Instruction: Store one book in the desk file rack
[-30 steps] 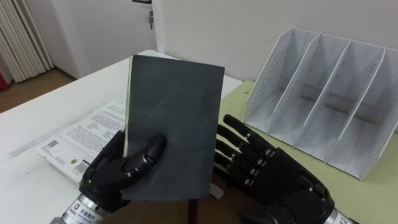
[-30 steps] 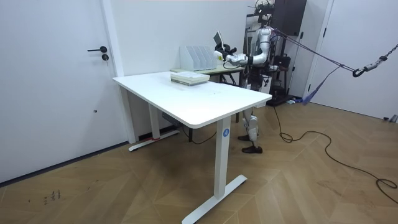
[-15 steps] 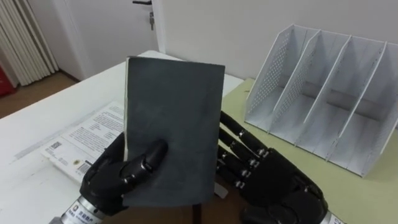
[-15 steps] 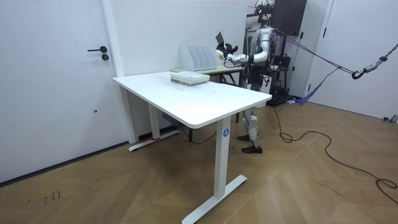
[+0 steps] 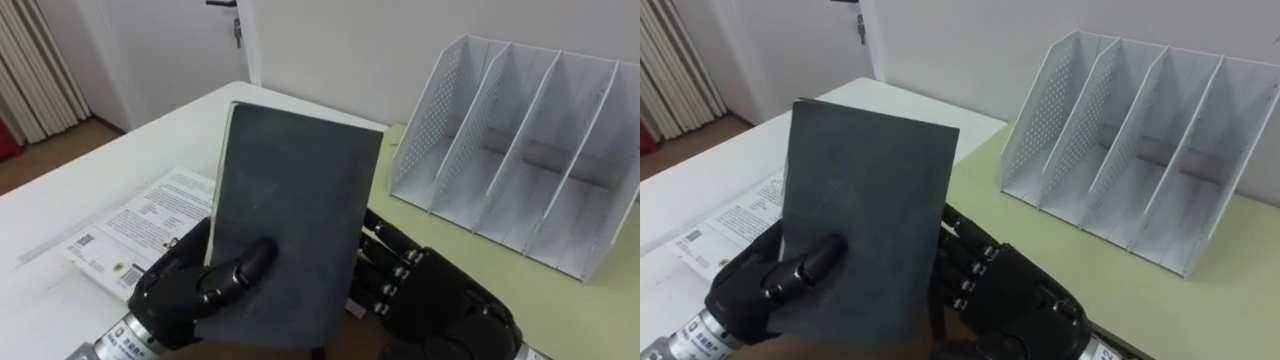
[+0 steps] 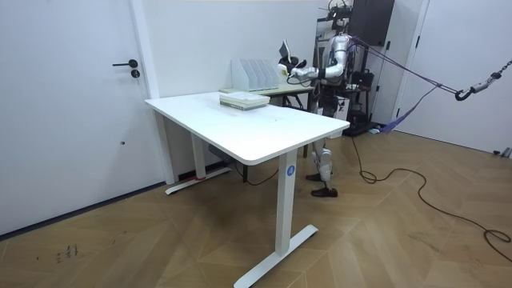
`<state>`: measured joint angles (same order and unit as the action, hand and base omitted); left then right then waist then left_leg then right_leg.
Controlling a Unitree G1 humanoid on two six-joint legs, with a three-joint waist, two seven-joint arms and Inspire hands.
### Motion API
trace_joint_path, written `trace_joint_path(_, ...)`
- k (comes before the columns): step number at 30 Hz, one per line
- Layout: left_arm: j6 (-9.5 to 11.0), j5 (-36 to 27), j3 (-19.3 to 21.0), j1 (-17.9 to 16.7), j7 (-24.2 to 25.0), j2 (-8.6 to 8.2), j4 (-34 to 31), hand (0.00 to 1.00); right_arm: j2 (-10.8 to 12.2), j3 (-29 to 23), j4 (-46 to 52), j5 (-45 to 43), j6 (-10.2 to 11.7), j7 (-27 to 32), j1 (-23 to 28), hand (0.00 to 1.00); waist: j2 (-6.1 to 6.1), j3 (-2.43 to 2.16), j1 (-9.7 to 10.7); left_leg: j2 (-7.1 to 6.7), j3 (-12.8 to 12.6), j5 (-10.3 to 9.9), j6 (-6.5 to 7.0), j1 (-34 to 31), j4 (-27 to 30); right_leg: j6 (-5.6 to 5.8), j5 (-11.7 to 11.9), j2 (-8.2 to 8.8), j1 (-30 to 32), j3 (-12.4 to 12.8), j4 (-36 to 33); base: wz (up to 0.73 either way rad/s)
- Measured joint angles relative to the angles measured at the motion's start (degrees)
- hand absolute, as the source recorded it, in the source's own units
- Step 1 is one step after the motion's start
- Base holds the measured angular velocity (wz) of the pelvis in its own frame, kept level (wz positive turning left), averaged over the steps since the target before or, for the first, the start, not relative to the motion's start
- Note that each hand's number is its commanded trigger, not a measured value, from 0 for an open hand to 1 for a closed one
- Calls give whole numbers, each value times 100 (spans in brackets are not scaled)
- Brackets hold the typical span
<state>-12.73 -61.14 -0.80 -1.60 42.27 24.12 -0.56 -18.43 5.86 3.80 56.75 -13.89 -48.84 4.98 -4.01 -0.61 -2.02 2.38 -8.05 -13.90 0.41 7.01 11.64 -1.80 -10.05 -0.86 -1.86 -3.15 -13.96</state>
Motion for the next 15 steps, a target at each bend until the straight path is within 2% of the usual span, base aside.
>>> trace_joint_path(6,-8,235,5,133,45,176,-56,100,-44,43,2,0,0,4,40,0,-2,2,-96,1,-70,-4,-8,49,-13,-20,-47,-24,68,120,-106,-10)
trace_joint_path(9,-26,379,-1,177,173,177,-58,100,-59,50,7,-1,-7,4,75,0,0,2,-113,-6,-77,-4,-8,53,-14,-20,-47,-26,79,132,-111,-1)
trace_joint_path(10,-31,479,0,240,223,183,-58,100,-58,53,7,-13,-7,9,76,6,9,6,-121,-8,-77,-4,-8,55,-19,-19,-46,-25,78,134,-108,0)
trace_joint_path(11,-38,517,1,265,237,190,-58,100,-58,52,7,-13,-7,9,76,20,11,7,-123,-11,-76,-4,-8,57,-20,-19,-46,-25,75,136,-108,0)
trace_joint_path(12,-50,581,0,303,258,198,-58,100,-87,53,7,-11,-7,9,82,27,14,5,-133,-11,-76,-4,-8,67,-23,-19,-46,-23,65,135,-107,0)
trace_joint_path(13,-59,640,1,327,312,209,-58,100,-137,62,7,-11,-7,9,92,58,17,4,-135,-12,-76,-4,-8,70,-23,-18,-45,-22,56,134,-101,0)
trace_joint_path(14,-59,684,3,339,346,213,-59,100,-142,64,7,-12,-8,9,103,61,18,3,-146,-12,-75,-4,-8,71,-25,-17,-45,-22,51,135,-95,0)
trace_joint_path(15,-67,715,3,342,396,237,-58,100,-170,65,7,-12,-8,9,137,100,18,3,-156,-11,-80,-4,-8,74,-26,-17,-44,-22,46,137,-88,0)
